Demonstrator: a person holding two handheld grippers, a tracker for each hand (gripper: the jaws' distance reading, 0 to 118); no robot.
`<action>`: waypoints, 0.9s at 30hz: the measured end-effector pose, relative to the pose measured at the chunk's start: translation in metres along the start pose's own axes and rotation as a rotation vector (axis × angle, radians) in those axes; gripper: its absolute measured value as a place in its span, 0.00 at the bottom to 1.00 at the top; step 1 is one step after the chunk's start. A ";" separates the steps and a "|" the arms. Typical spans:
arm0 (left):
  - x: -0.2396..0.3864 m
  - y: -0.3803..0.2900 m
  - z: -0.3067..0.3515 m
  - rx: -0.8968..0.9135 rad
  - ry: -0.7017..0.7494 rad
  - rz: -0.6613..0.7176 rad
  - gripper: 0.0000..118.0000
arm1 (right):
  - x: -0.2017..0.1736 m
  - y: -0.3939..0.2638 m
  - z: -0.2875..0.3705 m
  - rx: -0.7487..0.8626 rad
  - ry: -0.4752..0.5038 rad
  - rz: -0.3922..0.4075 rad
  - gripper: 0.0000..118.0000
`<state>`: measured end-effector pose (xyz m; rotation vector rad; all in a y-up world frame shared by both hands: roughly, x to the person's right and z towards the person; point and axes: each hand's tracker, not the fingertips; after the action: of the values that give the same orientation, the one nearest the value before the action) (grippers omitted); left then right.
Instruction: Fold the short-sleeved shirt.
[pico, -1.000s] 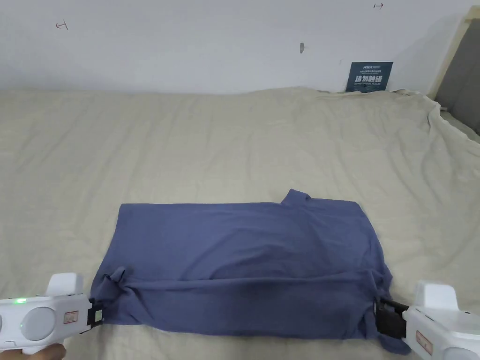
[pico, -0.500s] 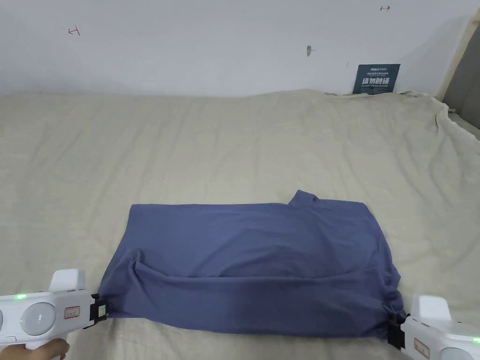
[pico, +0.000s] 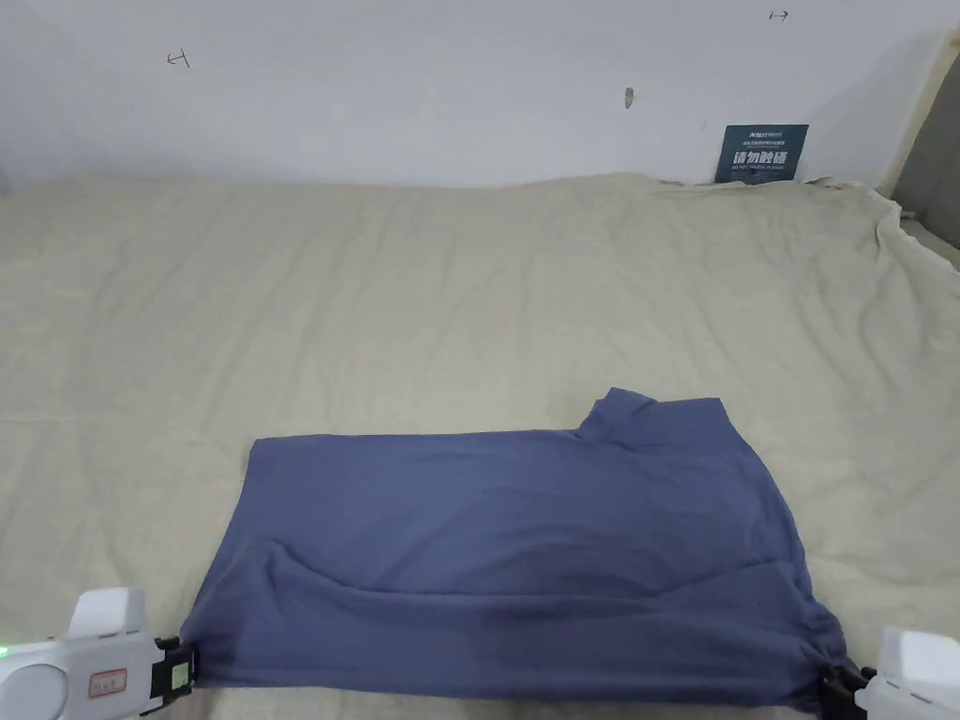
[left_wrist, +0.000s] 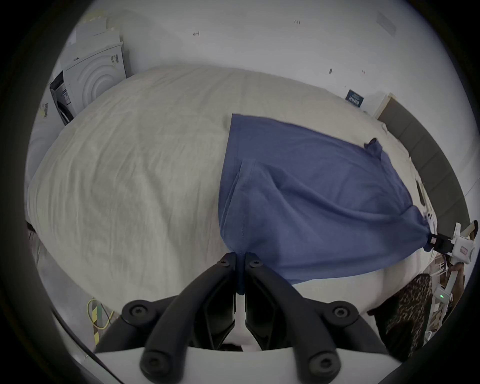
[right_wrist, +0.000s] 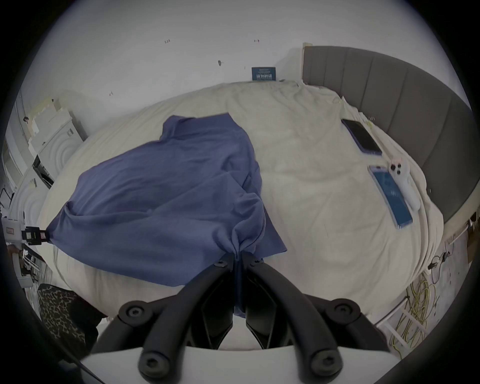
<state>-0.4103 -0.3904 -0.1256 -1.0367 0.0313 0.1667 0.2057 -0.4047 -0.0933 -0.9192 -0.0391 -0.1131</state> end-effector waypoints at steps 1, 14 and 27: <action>-0.002 -0.005 -0.002 -0.006 0.003 0.007 0.02 | -0.001 -0.007 -0.001 -0.014 -0.001 -0.004 0.03; 0.010 -0.027 -0.022 -0.030 0.088 0.060 0.36 | -0.009 -0.017 -0.014 -0.109 -0.064 -0.013 0.41; 0.063 0.042 0.098 0.408 -0.003 0.028 0.94 | -0.057 0.083 0.115 0.409 0.028 0.088 0.72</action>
<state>-0.3598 -0.2776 -0.1177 -0.6287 0.0736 0.1782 0.1608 -0.2588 -0.0942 -0.5101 0.0042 -0.0339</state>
